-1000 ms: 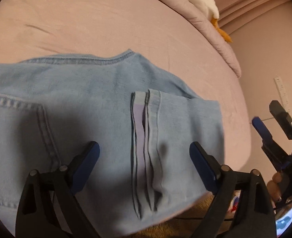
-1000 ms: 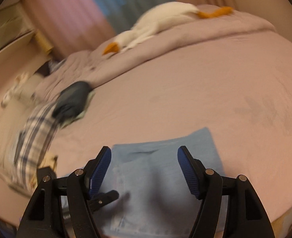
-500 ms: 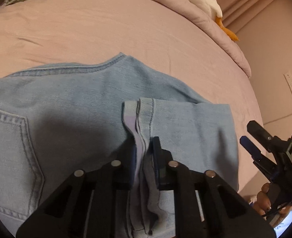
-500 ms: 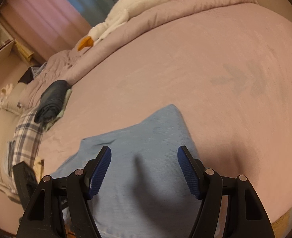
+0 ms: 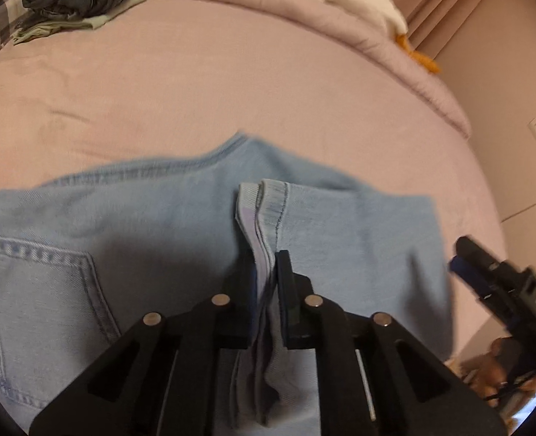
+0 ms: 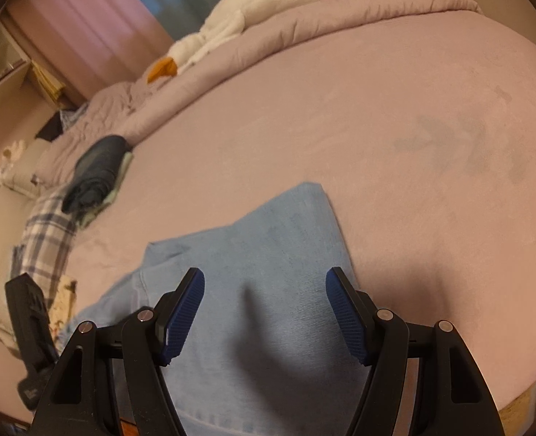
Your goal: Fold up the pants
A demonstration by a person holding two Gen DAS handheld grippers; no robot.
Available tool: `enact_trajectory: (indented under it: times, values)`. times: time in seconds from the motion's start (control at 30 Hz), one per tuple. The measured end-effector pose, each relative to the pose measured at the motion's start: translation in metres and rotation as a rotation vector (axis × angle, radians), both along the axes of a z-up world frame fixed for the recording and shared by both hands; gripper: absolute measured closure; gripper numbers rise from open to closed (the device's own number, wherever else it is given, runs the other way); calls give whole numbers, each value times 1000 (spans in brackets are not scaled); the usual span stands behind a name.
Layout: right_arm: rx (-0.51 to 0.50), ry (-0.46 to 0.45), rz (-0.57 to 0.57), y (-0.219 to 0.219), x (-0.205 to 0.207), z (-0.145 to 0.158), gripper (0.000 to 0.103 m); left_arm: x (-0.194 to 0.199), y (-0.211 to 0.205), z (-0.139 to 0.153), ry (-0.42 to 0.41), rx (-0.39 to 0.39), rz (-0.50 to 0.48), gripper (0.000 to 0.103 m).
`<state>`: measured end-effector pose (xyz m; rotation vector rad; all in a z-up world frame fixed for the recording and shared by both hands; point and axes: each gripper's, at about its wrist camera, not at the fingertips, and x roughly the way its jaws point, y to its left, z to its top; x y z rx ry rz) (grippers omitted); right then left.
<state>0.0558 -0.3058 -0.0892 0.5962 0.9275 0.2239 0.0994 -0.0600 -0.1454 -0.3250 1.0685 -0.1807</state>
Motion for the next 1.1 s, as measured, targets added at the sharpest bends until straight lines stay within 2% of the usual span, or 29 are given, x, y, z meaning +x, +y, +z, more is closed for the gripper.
enact_trajectory:
  times: [0.1,0.2,0.63,1.0,1.1]
  values:
    - [-29,34,9,5,6,-9,34,0,-1,-2,-16,18,-9,89]
    - [-38,54,11,6,10,-15,34,1,3,-4,-6,-1,-13,88]
    - [-137,53,16,13,12,-17,34,-37,12,-5,2,-35,-44,81]
    - [-200,83,18,19,8,-14,34,-52,20,-3,20,-70,-39,76]
    - [-208,95,20,18,7,-15,34,-57,20,-2,36,-99,-58,64]
